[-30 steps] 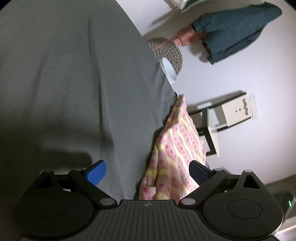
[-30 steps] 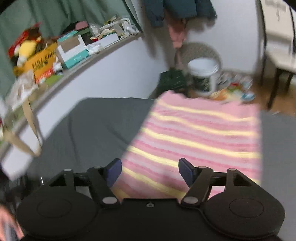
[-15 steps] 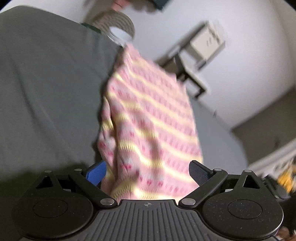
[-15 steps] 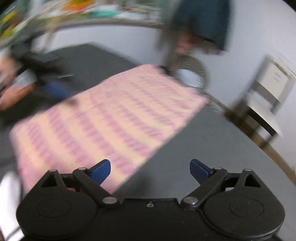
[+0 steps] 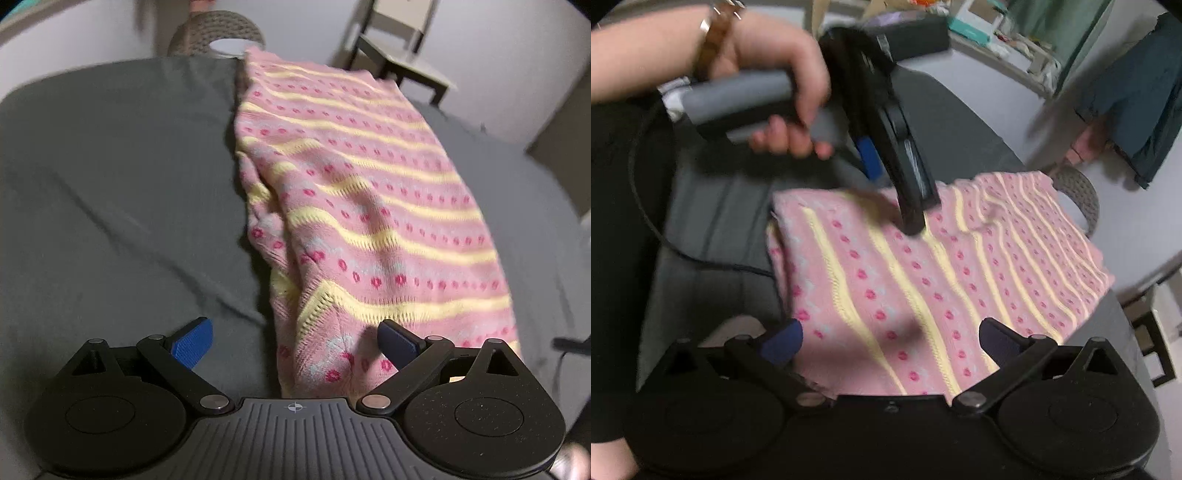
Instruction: Fold clothes
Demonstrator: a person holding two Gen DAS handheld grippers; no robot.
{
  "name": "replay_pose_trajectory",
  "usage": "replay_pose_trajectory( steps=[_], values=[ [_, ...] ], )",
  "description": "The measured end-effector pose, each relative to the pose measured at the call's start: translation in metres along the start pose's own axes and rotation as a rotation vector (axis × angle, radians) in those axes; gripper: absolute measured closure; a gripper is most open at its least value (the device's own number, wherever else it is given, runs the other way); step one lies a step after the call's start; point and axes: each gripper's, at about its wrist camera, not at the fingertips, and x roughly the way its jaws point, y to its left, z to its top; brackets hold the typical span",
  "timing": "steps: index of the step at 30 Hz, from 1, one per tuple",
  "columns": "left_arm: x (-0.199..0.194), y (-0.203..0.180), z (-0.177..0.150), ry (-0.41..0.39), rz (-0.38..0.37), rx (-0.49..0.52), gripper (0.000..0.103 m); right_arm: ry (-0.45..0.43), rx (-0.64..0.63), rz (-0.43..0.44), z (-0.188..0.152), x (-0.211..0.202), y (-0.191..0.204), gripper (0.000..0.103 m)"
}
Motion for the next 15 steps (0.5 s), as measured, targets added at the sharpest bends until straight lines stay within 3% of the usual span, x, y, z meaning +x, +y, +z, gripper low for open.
replay_pose_trajectory(
  steps=[3,7,12,15],
  values=[
    [-0.014,0.023,0.005,-0.069,-0.041,-0.133,0.007,0.023,-0.086,0.007,-0.001,0.001,0.004,0.0],
    [-0.024,0.048,0.005,-0.128,-0.095,-0.28,0.007,0.083,-0.312,0.037,-0.009,0.004,0.018,0.0],
    [-0.019,0.044,0.004,-0.103,-0.065,-0.256,0.007,0.102,-0.655,0.066,-0.024,0.007,0.033,0.0],
    [-0.018,0.039,0.005,-0.103,-0.082,-0.248,0.007,0.057,-0.734,0.111,-0.026,0.007,0.041,0.0]
  ],
)
